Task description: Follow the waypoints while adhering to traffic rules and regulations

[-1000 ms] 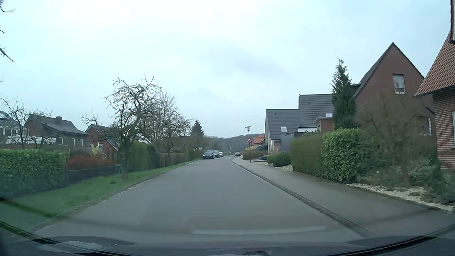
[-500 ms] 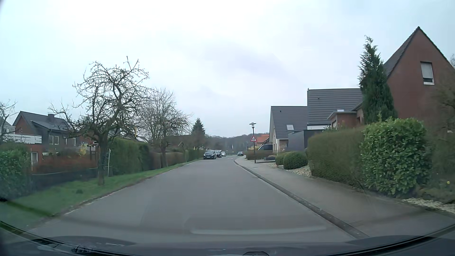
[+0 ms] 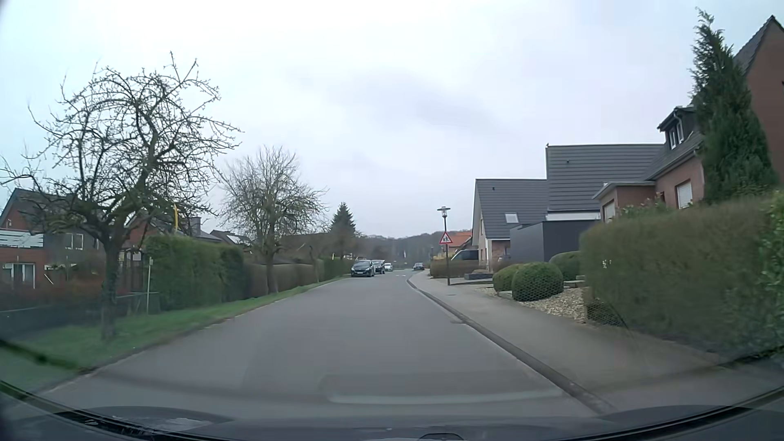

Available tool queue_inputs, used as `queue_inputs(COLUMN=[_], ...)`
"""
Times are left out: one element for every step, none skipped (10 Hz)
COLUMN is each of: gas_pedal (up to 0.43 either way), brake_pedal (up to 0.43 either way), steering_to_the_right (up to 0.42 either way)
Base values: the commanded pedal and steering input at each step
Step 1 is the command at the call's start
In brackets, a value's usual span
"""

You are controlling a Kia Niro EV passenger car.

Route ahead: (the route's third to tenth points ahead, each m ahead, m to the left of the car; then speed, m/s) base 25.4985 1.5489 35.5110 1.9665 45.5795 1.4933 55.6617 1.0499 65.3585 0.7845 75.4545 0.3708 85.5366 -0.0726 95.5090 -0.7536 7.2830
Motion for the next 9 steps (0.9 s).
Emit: queue_inputs(gas_pedal=[0.248,0.248,0.248,0.248,0.248,0.24,0.24,0.24,0.24], brake_pedal=[0.0,0.0,0.0,0.0,0.0,0.0,0.0,0.0,0.0], steering_to_the_right=[-0.014,-0.016,-0.02,-0.025,-0.024,-0.022,-0.019,-0.018,-0.018])
